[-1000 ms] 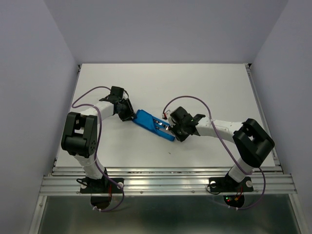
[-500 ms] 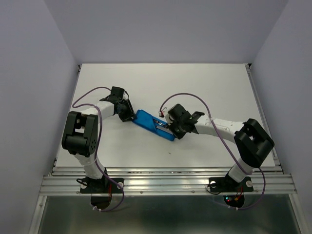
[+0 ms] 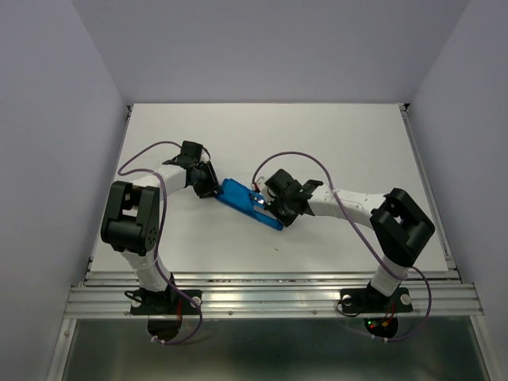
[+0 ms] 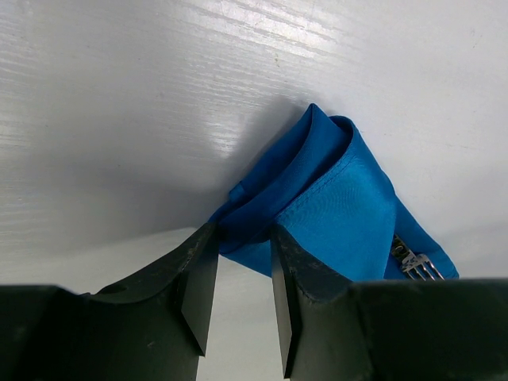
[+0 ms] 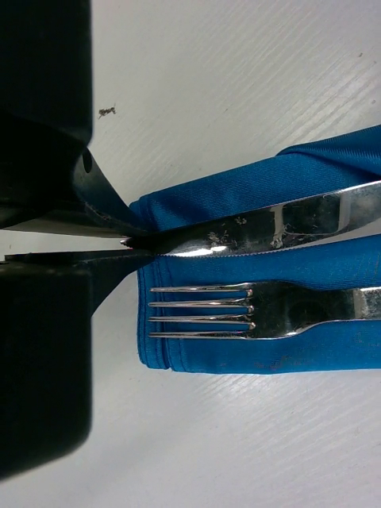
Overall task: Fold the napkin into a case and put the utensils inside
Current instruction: Stuff the knife into the folded napkin.
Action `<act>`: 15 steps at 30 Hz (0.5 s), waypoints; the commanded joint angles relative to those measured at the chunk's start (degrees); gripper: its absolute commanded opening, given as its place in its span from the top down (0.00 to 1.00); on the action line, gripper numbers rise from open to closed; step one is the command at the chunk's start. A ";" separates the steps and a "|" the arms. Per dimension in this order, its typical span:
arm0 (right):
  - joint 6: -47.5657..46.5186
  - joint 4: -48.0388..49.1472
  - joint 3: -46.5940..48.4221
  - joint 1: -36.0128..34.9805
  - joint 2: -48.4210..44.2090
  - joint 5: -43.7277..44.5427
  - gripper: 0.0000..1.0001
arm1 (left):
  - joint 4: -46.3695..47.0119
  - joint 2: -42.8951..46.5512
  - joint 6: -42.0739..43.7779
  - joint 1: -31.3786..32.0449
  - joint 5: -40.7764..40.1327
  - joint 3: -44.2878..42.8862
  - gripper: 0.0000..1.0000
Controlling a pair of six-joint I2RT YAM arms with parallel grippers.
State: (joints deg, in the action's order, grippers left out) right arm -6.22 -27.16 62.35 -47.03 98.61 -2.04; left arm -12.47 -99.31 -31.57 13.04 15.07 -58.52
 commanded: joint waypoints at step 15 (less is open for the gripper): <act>-0.20 0.61 5.15 -1.23 1.85 0.46 0.70 | -0.27 0.87 0.11 0.59 0.92 -1.07 0.57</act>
State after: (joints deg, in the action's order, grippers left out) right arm -6.26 -27.86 64.88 -47.46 101.01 -1.93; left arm -12.45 -99.31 -31.59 13.06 15.05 -58.52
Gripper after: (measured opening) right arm 0.250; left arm 0.429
